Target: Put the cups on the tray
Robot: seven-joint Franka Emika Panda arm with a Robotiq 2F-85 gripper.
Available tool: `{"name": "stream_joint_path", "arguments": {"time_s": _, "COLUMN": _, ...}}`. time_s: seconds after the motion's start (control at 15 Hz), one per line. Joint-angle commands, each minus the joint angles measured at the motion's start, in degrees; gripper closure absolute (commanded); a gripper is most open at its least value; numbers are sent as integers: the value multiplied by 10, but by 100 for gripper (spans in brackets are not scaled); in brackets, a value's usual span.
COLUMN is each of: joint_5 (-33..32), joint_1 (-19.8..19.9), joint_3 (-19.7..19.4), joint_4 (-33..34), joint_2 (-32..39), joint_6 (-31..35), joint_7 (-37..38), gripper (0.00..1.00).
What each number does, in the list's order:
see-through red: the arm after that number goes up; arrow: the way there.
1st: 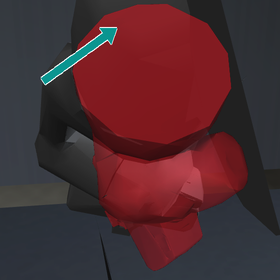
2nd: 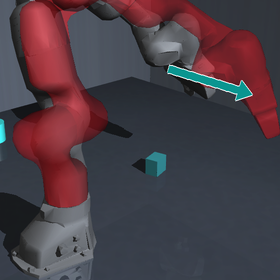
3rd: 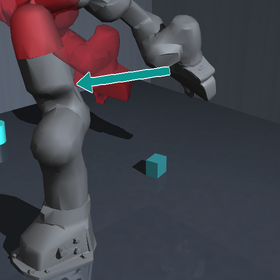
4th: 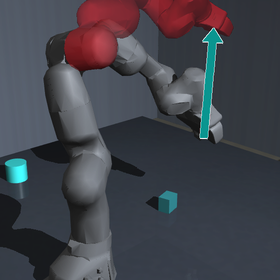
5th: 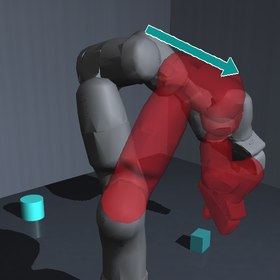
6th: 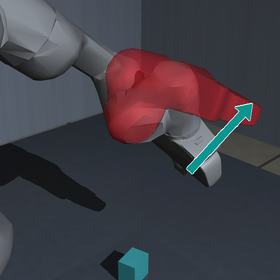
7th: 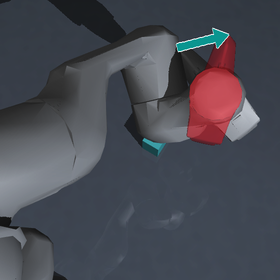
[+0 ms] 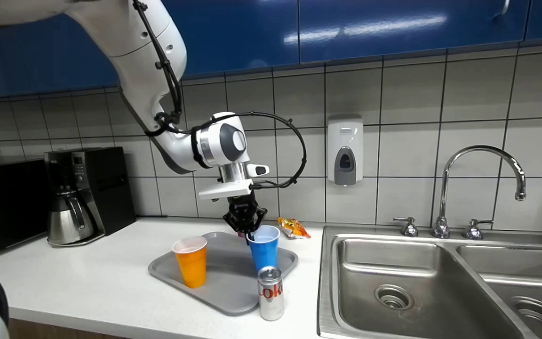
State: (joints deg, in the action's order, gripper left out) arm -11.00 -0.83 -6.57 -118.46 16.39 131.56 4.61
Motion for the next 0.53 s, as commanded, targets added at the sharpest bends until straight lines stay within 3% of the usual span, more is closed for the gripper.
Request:
{"name": "stream_joint_path", "arguments": {"time_s": 0.0, "joint_5": -19, "joint_1": -2, "joint_3": 4, "joint_4": 15, "joint_2": 10, "joint_6": -23, "joint_7": 23, "gripper": 99}}
{"name": "stream_joint_path", "arguments": {"time_s": 0.47, "joint_5": -29, "joint_1": -12, "joint_3": 3, "joint_4": 20, "joint_2": 25, "joint_6": -33, "joint_7": 35, "gripper": 99}}
